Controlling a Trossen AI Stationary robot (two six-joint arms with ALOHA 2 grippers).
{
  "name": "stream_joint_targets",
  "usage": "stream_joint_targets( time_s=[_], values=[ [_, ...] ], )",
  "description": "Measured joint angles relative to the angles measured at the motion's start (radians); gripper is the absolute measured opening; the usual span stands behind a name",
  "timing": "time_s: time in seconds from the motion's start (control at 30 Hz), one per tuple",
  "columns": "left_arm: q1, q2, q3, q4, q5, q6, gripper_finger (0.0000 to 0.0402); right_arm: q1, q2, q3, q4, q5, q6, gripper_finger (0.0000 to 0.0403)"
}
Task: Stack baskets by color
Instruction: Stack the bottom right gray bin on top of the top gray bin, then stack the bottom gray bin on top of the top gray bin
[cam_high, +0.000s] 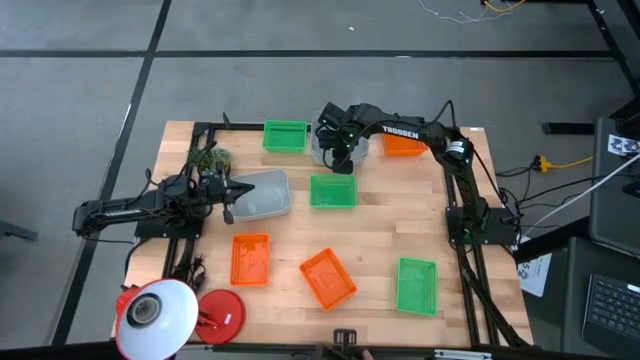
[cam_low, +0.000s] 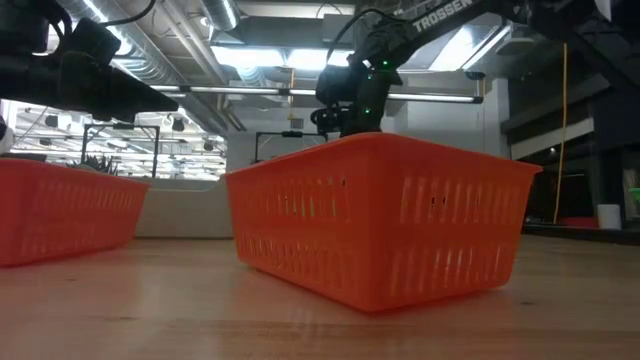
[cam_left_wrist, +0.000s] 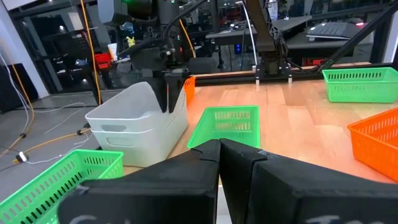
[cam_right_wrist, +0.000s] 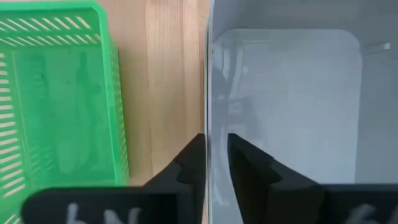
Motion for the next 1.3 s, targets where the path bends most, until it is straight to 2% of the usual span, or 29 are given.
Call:
stream_joint_targets(
  time_s=[0.13, 0.33, 0.43, 0.57, 0.6, 0.67, 0.73, 0.8, 0.9, 1.07, 1.3],
  values=[
    [0.0, 0.0, 0.0, 0.0, 0.0, 0.0, 0.0, 0.009, -0.002, 0.015, -0.013, 0.0, 0.022, 0.0085],
    [0.0, 0.0, 0.0, 0.0, 0.0, 0.0, 0.0, 0.076, -0.007, 0.154, -0.047, -0.022, 0.055, 0.0087],
    [0.0, 0.0, 0.0, 0.0, 0.0, 0.0, 0.0, 0.121, -0.007, 0.21, -0.021, -0.151, 0.054, 0.0087],
    [0.0, 0.0, 0.0, 0.0, 0.0, 0.0, 0.0, 0.192, -0.008, 0.212, 0.116, -0.447, 0.05, 0.0087],
    [0.0, 0.0, 0.0, 0.0, 0.0, 0.0, 0.0, 0.212, -0.008, 0.205, 0.158, -0.495, 0.05, 0.0087],
    [0.0, 0.0, 0.0, 0.0, 0.0, 0.0, 0.0, 0.256, 0.001, 0.188, 0.26, -0.525, 0.049, 0.0087],
    [0.0, 0.0, 0.0, 0.0, 0.0, 0.0, 0.0, 0.299, 0.008, 0.151, 0.348, -0.476, 0.05, 0.0087],
    [0.0, 0.0, 0.0, 0.0, 0.0, -0.003, 0.0, 0.343, 0.026, 0.113, 0.465, -0.379, 0.05, 0.0087],
    [0.0, 0.0, 0.0, -0.003, 0.0, -0.005, 0.0, 0.397, 0.057, 0.086, 0.532, -0.259, 0.049, 0.0087],
    [0.0, 0.0, 0.0, -0.001, 0.0, -0.006, 0.0, 0.442, 0.126, 0.09, 0.534, -0.187, 0.051, 0.0087],
    [0.0, 0.0, 0.0, -0.002, 0.0, -0.032, 0.0, 0.43, 0.192, 0.093, 0.541, -0.081, 0.049, 0.0087]
  ],
)
